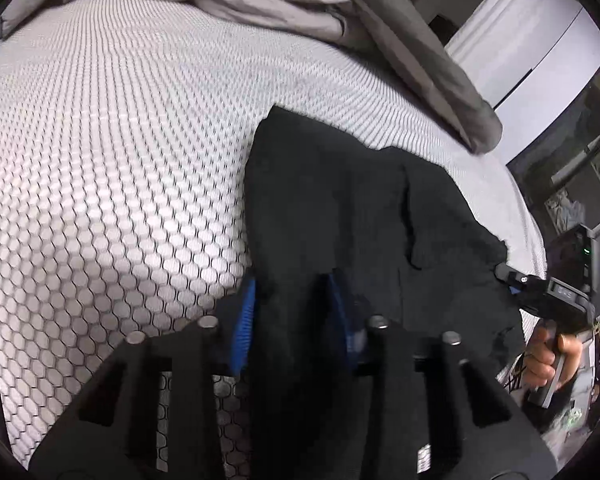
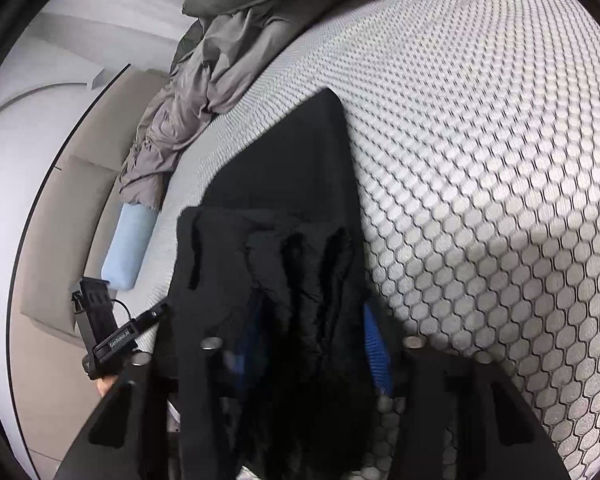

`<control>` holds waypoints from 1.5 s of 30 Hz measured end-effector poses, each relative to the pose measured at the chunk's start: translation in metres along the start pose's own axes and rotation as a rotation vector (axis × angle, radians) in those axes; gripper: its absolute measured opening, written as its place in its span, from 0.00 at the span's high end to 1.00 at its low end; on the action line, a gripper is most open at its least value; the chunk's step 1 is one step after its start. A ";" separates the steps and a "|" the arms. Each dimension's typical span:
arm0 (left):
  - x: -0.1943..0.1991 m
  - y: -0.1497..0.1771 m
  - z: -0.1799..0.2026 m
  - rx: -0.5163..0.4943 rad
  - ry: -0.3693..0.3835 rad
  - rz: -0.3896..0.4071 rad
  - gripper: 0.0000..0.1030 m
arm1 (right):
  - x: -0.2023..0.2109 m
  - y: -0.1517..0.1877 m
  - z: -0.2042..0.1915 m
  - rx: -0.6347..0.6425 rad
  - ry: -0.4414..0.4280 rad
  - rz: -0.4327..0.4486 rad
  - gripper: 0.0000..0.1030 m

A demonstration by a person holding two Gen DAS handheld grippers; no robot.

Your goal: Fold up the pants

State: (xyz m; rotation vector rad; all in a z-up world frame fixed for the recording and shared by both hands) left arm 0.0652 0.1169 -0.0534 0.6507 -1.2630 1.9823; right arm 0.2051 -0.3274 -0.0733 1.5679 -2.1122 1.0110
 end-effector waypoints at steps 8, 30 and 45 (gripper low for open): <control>-0.005 0.006 0.020 -0.087 -0.112 0.022 0.65 | -0.009 0.005 0.013 0.041 0.138 0.003 0.60; 0.079 0.056 0.091 -0.283 -0.218 0.277 0.01 | 0.065 0.050 -0.099 0.353 0.149 0.304 0.00; 0.065 0.063 0.086 -0.310 -0.199 0.300 0.01 | 0.055 0.085 -0.085 0.463 0.213 0.406 0.00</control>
Point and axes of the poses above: each gripper's, at about its wrist camera, not at the fingertips, and x roughly against the way its jaws point, z to its right, y to its underside, the point moved 1 cm from there along -x, roughly the way its jaws point, and after that the axes turned 3 degrees about -x, right-handed, at the moved point
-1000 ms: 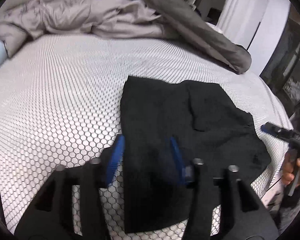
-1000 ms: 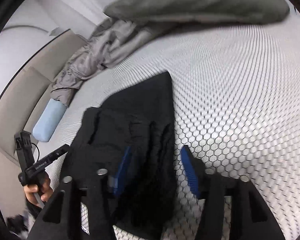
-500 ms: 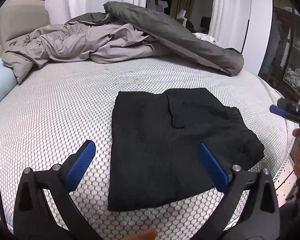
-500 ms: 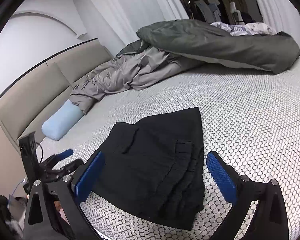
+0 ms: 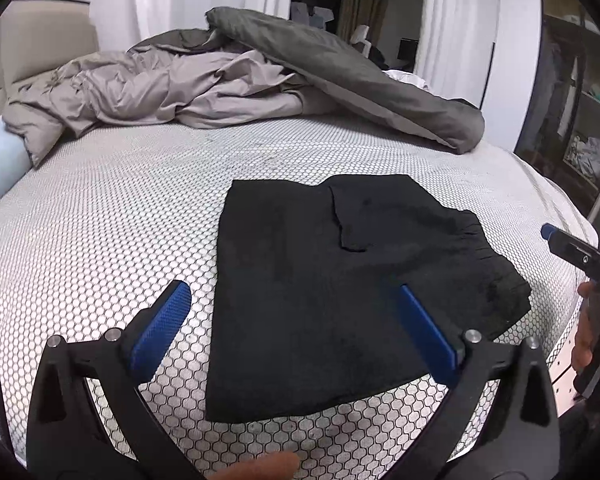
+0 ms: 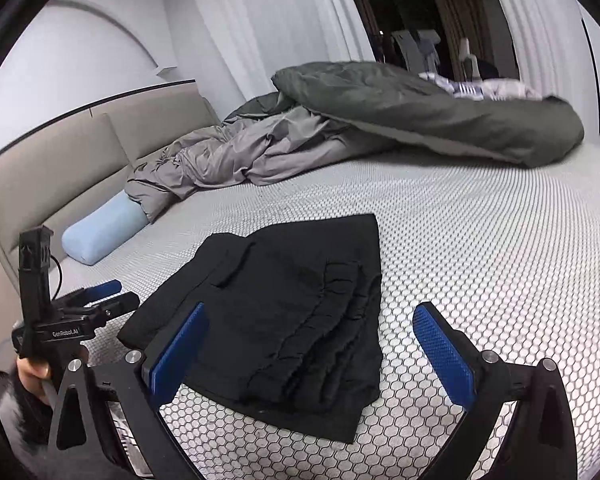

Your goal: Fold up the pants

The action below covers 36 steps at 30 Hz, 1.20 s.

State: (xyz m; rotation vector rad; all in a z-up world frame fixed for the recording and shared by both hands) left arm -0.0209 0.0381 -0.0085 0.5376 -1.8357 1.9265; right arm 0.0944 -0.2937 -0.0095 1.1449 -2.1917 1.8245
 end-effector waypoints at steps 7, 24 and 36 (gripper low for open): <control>-0.006 -0.001 0.001 -0.014 0.015 -0.005 0.01 | -0.006 0.001 -0.020 0.059 -0.051 -0.002 0.00; -0.007 -0.005 -0.010 -0.003 -0.004 0.010 0.01 | -0.015 0.006 -0.025 0.081 -0.044 -0.015 0.00; -0.007 -0.005 -0.012 -0.012 -0.010 0.015 0.01 | -0.015 0.004 -0.019 0.073 -0.052 -0.023 0.00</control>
Point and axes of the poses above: each gripper's, at about its wrist camera, not at the fingertips, and x roughly against the way its jaws point, z to its right, y to its underside, the point moved 1 cm from there along -x, roughly the way its jaws point, and after that the axes turned 3 degrees about -x, right-handed, at the moved point
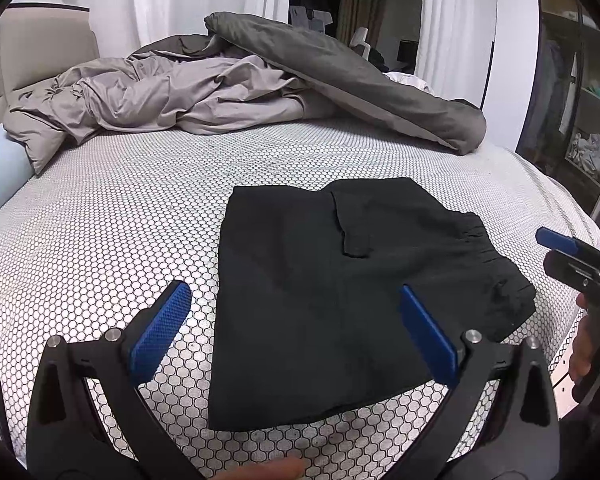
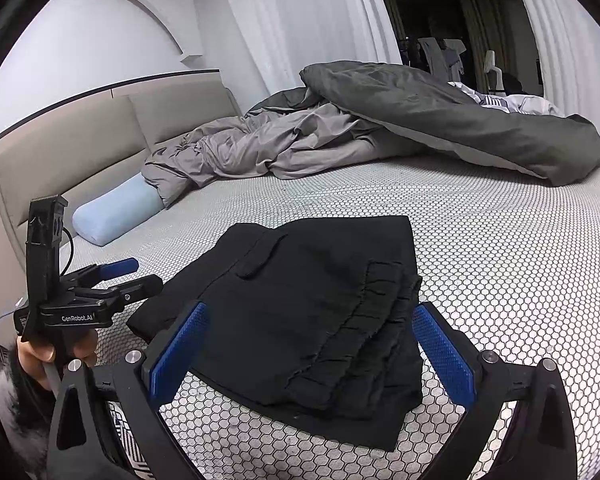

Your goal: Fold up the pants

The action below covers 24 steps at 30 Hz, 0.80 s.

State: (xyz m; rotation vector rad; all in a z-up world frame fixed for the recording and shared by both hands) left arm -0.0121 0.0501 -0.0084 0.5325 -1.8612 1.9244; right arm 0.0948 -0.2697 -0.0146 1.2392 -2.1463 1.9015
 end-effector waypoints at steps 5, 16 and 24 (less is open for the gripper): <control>0.000 0.000 -0.002 0.002 0.005 -0.001 0.01 | -0.001 0.000 -0.001 0.009 -0.003 -0.007 0.00; 0.001 0.000 -0.002 0.007 0.001 0.001 0.01 | -0.001 -0.002 0.006 -0.031 -0.020 -0.002 0.00; 0.000 0.000 -0.004 0.001 0.008 -0.003 0.01 | 0.001 -0.003 0.009 -0.035 -0.027 0.000 0.00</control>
Point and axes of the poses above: each gripper's, at about its wrist camera, not at the fingertips, and x roughly against the way its jaws point, z to its right, y to its underside, the point moved 1 cm from there along -x, roughly the way its jaws point, and after that the axes turned 3 degrees about -x, right-handed, at the moved point
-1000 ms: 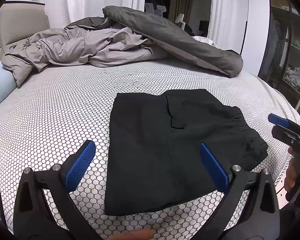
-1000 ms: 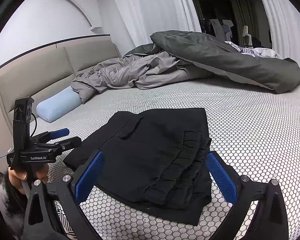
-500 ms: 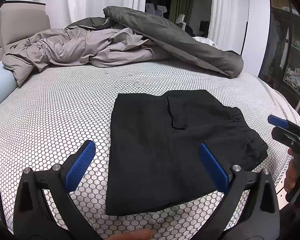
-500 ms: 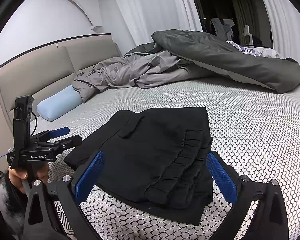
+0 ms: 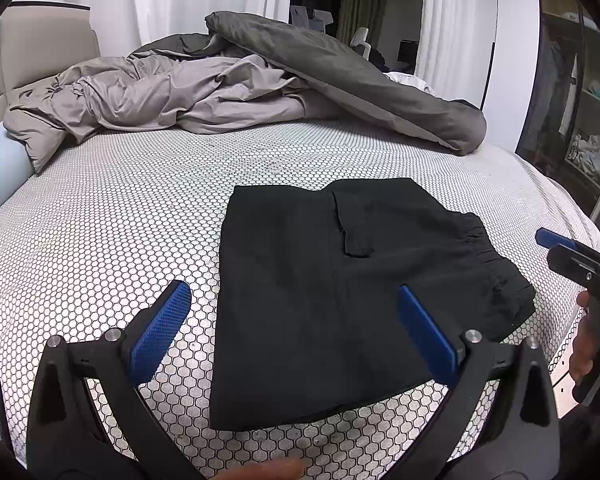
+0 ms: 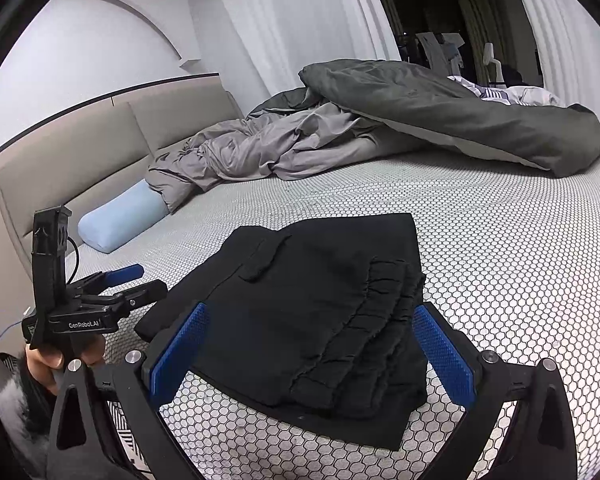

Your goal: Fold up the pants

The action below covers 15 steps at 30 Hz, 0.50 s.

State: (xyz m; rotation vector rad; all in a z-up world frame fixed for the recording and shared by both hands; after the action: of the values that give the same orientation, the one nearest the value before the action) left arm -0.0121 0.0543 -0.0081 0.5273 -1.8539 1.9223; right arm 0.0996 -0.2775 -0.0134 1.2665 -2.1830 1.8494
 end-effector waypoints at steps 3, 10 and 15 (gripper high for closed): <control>0.000 0.000 -0.001 -0.002 0.002 0.000 0.01 | 0.000 0.000 0.000 0.000 0.000 -0.005 0.00; 0.000 0.000 0.000 -0.003 0.001 -0.002 0.01 | 0.000 0.000 -0.001 0.004 0.000 -0.004 0.00; 0.000 0.000 -0.001 -0.004 0.002 -0.002 0.01 | 0.000 -0.001 0.000 0.001 0.002 -0.004 0.00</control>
State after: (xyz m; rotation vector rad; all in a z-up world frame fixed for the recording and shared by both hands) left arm -0.0120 0.0557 -0.0080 0.5254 -1.8546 1.9174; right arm 0.1002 -0.2769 -0.0129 1.2680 -2.1777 1.8499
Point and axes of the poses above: each gripper's, at about its wrist camera, not at the fingertips, and x roughly against the way its jaws point, z to its right, y to its underside, the point moved 1 cm from there along -x, roughly the way its jaws point, and after that the axes turned 3 degrees about -x, right-handed, at the moved point
